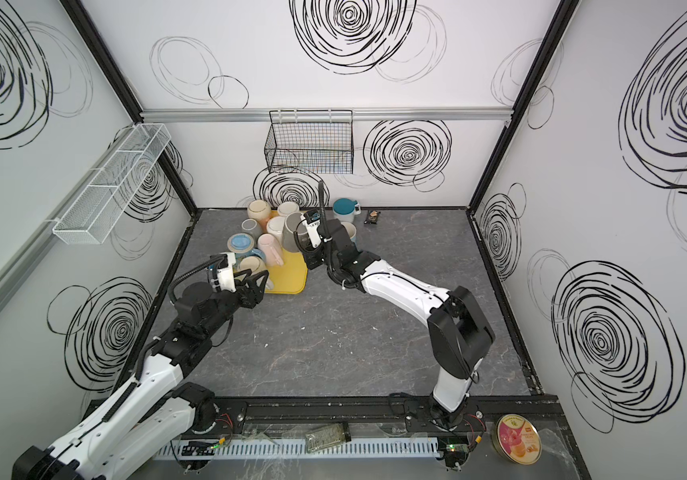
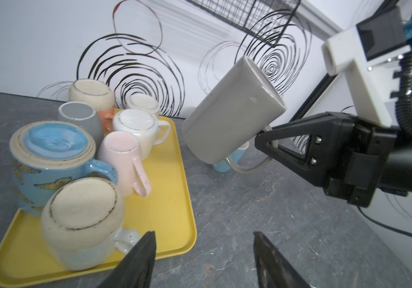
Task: Turn the mug right side up
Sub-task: 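Lift the grey mug with the right gripper toward the left gripper, then grasp the grey mug with the left gripper while the right gripper holds it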
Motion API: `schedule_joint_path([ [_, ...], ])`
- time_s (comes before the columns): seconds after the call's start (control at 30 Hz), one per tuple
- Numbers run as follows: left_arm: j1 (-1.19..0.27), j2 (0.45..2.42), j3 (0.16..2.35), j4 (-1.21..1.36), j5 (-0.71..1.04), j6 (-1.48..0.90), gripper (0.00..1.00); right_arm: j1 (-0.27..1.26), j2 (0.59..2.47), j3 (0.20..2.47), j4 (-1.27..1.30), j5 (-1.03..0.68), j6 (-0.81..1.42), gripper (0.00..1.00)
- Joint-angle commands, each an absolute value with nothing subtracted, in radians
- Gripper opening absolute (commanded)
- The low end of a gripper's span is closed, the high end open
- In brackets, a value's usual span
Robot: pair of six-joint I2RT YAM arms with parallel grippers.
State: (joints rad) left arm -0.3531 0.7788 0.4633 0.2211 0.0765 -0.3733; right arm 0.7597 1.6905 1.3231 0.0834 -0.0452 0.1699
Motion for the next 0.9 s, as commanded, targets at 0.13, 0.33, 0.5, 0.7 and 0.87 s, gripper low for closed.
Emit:
schedule_joint_path([
  [0.13,-0.532,0.791,0.500,0.429,-0.058,-0.357,0.70,0.624,1.501,1.198,0.444,-0.313,0.383,0.00],
  [0.33,-0.632,0.880,0.523,0.610,-0.087,-0.392,0.75,0.541,1.449,1.092,0.642,-0.483,0.532,0.00],
  [0.5,-0.663,0.973,0.617,0.620,-0.046,-0.418,0.75,0.534,1.426,1.069,0.720,-0.580,0.565,0.00],
  [0.7,-0.658,1.019,0.637,0.741,0.007,-0.492,0.75,0.534,1.378,1.028,0.809,-0.666,0.575,0.00],
  [0.87,-0.629,1.032,0.646,0.790,0.064,-0.555,0.78,0.535,1.322,0.980,0.872,-0.695,0.587,0.00],
])
